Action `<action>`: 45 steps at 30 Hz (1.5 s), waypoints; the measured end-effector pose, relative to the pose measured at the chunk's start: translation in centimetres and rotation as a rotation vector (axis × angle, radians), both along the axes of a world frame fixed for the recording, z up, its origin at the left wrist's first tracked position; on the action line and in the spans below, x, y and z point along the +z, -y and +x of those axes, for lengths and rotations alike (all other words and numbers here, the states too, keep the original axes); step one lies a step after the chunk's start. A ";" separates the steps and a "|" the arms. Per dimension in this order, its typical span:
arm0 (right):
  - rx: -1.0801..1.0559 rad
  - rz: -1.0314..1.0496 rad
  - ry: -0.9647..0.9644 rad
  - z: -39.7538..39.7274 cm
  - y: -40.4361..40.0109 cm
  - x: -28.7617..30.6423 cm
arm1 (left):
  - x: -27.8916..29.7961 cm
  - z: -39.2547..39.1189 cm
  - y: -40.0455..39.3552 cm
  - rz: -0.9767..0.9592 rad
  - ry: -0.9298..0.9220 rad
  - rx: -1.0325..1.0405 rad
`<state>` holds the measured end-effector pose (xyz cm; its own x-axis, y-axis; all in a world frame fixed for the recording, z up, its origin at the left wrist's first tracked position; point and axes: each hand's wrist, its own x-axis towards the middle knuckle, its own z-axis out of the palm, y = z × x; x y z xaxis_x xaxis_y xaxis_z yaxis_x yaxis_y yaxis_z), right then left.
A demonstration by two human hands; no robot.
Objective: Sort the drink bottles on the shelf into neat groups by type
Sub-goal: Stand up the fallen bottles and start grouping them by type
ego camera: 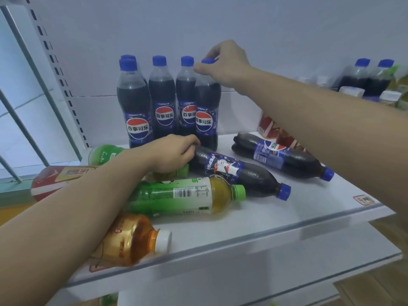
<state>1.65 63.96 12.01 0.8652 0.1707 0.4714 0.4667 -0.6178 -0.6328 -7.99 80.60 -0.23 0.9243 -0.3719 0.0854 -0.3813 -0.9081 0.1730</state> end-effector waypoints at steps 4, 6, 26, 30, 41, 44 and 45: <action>0.005 0.028 0.020 -1.0 2.8 0.0 | 0.7 0.0 0.0 0.058 0.054 -0.003; -0.008 -0.039 0.076 -1.9 5.3 -0.5 | 1.0 0.0 0.0 0.048 0.085 -0.007; -0.152 -0.403 -0.183 -8.6 24.9 -15.6 | -2.1 -2.7 18.3 0.232 0.167 0.128; -0.016 -0.279 -0.256 -8.9 24.9 -16.4 | -2.7 -3.2 18.2 0.200 0.226 0.151; 0.059 -0.315 0.167 -7.3 19.2 -3.7 | 0.3 -3.3 16.5 0.077 0.026 0.073; 0.046 -0.294 0.173 -4.9 15.8 -1.9 | 2.2 -3.6 13.2 0.029 0.028 0.092; 0.035 -0.280 0.161 -4.0 14.9 -1.7 | 2.5 -3.8 11.9 0.035 0.041 0.099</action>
